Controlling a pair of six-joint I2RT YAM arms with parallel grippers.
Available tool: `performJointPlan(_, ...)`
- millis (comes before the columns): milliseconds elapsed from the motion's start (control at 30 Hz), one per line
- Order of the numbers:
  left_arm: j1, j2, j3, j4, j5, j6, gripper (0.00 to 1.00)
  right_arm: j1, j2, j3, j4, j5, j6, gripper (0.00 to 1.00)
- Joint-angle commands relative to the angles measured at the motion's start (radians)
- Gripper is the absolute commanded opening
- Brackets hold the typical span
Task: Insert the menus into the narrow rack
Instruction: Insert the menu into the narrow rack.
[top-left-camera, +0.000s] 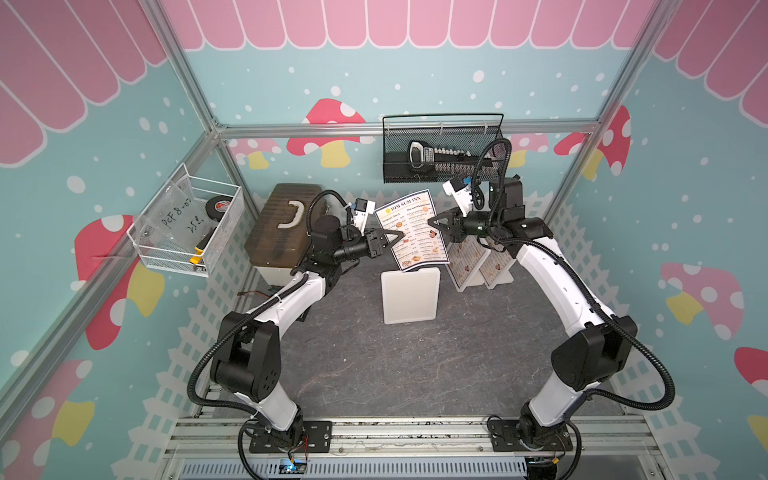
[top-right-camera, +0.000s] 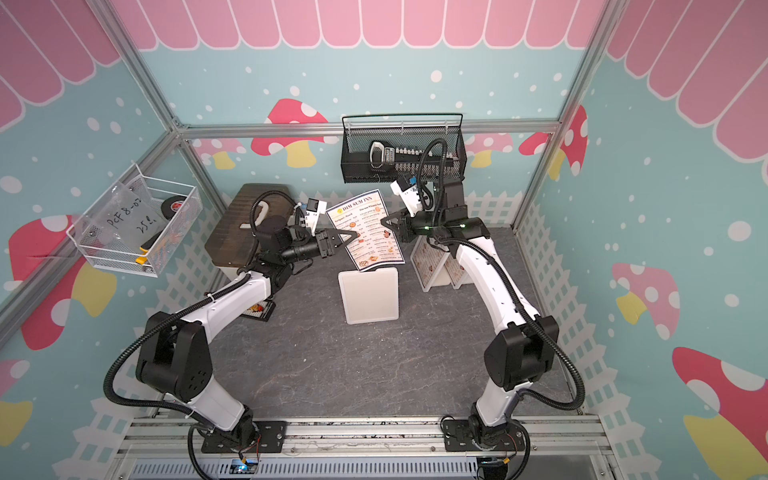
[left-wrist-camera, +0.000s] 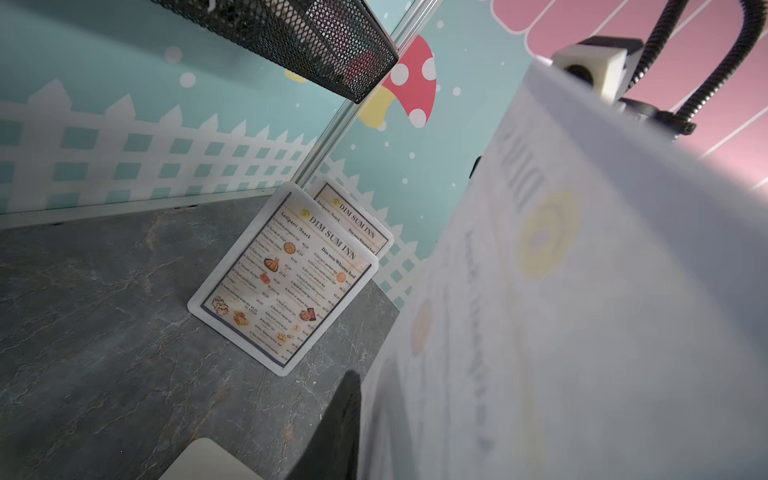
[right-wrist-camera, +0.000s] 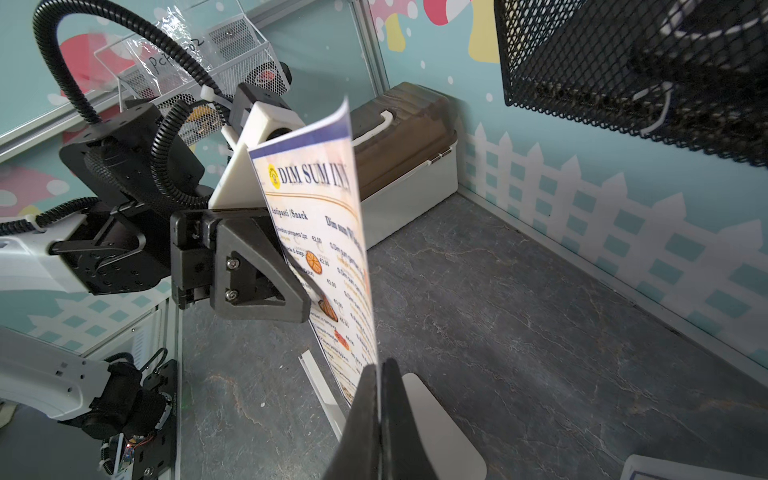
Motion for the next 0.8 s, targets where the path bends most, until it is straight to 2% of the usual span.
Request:
performJointPlan(0,0.004,-0.014,-0.011,0.036,-0.001,-0.006,0.25,0.001,0.025,0.032,0.007,-0.037,0.005,0.0)
performJointPlan(267,0.008,-0.025,-0.021,0.044,-0.005,-0.01,0.25,0.002,0.023,0.03,0.018,-0.055,0.016,0.0)
performJointPlan(433,0.007,-0.031,-0.017,0.049,0.001,-0.02,0.25,0.001,-0.007,0.03,0.01,0.006,-0.004,0.0)
performJointPlan(767,-0.012,-0.027,-0.009,0.048,0.002,-0.021,0.25,-0.002,-0.031,0.049,-0.033,0.04,-0.04,0.0)
